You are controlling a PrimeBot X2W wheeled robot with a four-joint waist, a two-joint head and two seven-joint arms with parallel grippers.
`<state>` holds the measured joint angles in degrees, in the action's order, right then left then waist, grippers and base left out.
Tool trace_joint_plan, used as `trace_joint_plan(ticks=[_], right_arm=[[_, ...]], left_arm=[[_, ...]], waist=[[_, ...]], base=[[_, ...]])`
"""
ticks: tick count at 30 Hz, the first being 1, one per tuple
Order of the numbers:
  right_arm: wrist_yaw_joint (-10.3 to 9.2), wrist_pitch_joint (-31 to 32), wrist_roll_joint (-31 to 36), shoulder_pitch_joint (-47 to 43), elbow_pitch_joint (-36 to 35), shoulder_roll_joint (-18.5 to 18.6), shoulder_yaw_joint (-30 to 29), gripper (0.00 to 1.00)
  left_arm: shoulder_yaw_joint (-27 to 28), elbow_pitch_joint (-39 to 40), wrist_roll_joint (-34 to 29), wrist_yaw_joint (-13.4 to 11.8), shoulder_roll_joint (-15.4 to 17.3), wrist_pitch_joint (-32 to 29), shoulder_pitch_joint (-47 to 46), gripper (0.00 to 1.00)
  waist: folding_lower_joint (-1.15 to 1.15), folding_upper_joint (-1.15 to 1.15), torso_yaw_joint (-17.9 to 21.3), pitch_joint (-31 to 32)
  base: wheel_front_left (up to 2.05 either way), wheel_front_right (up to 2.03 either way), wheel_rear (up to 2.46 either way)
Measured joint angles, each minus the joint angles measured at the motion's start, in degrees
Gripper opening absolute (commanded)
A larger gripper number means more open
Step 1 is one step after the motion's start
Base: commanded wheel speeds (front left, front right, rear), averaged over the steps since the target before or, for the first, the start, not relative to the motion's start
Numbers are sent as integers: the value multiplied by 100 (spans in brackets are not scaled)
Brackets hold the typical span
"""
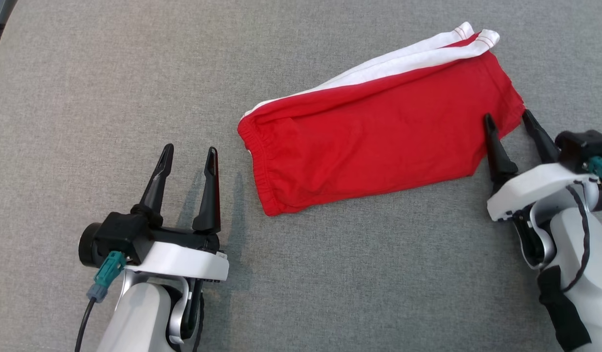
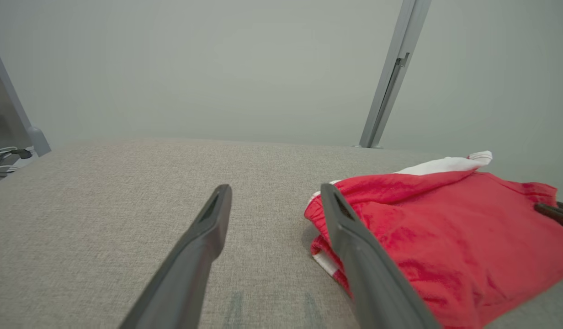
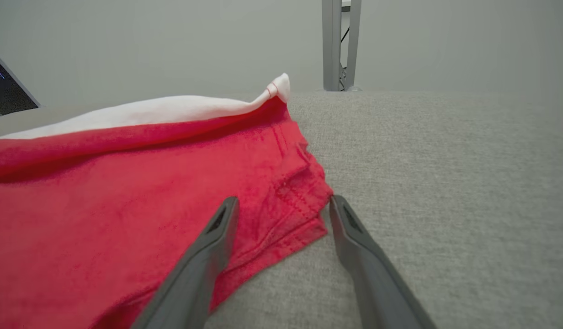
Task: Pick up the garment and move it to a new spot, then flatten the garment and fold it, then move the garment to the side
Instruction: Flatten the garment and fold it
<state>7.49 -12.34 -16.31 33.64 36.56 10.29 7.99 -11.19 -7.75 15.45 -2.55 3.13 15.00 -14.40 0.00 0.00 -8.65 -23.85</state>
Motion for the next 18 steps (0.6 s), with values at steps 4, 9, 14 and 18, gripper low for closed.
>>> trace_joint_plan(ticks=[4,9,14,18], right_arm=[[0,90,-215,283,402,-34,178,41],[-1,147,-600,423,647,-86,404,0],[0,-42,-934,289,549,-80,632,0],[0,-225,-1170,-311,140,-96,601,0]], left_arm=[[-11,-3,0,-1,-11,0,-1,100],[21,11,-24,-3,-16,0,-1,100],[76,10,-82,-2,-16,0,9,100],[154,7,-121,0,-14,0,153,100]], waist=[[0,0,-15,-34],[0,0,60,-8],[0,0,142,65],[0,0,215,213]], base=[[0,0,0],[0,0,0],[0,0,0],[0,0,0]])
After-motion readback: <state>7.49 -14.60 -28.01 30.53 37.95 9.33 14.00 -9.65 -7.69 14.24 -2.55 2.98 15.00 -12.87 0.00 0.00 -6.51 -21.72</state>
